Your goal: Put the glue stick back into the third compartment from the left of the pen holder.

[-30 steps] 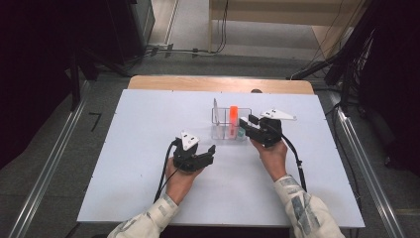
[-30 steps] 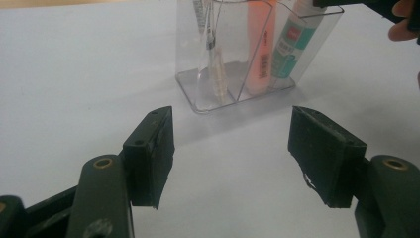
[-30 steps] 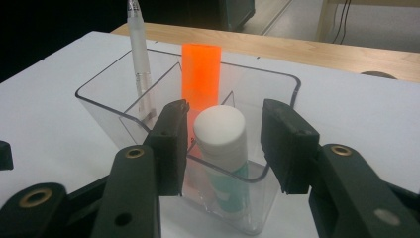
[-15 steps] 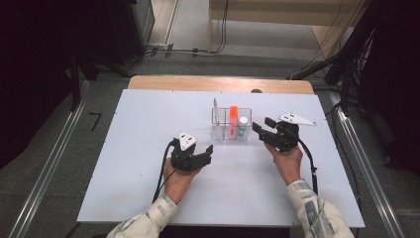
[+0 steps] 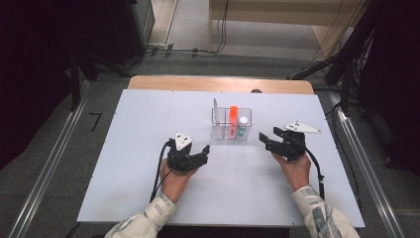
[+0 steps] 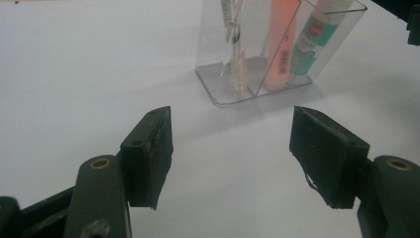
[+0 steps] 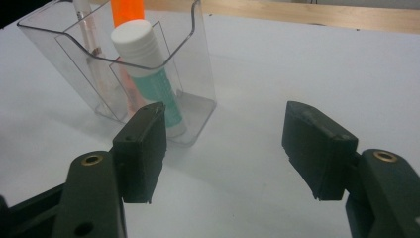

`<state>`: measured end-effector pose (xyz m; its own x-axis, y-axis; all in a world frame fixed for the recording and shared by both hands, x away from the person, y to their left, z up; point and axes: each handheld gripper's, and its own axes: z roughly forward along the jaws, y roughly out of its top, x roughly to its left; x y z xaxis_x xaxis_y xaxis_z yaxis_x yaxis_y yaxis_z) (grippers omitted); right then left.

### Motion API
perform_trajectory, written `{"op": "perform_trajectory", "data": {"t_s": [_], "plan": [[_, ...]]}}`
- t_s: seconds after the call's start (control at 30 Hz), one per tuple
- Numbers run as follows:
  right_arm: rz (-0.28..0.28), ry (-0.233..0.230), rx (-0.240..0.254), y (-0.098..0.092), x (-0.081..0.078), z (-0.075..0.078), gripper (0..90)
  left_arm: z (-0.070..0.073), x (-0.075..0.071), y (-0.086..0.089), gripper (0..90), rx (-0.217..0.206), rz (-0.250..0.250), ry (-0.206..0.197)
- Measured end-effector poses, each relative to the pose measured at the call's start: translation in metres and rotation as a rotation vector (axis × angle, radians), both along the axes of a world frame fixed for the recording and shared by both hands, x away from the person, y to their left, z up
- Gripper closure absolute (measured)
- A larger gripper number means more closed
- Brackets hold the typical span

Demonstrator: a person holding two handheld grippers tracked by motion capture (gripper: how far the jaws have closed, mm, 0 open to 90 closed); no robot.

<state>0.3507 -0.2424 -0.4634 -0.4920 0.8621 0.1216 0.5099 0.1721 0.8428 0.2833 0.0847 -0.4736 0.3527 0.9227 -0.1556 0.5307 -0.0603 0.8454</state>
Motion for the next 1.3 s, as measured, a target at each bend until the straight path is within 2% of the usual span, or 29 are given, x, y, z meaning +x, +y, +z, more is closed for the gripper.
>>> {"op": "perform_trajectory", "data": {"t_s": [0.13,0.57,0.97,1.3], "plan": [[-0.001,-0.004,-0.001,-0.004,-0.002,0.0,32.4,0.0,-0.001,0.001,33.0,0.001,-0.002,0.001],[-0.028,0.026,-0.03,-0.027,-0.017,-0.005,30.6,0.0,-0.002,0.007,32.1,-0.002,0.013,0.001],[-0.044,0.045,-0.068,-0.04,-0.027,-0.009,29.4,0.001,-0.003,0.023,31.1,-0.006,0.05,-0.004],[-0.069,0.055,-0.075,-0.053,-0.037,-0.011,29.3,0.001,-0.005,0.04,31.0,-0.001,0.089,-0.011]]}}
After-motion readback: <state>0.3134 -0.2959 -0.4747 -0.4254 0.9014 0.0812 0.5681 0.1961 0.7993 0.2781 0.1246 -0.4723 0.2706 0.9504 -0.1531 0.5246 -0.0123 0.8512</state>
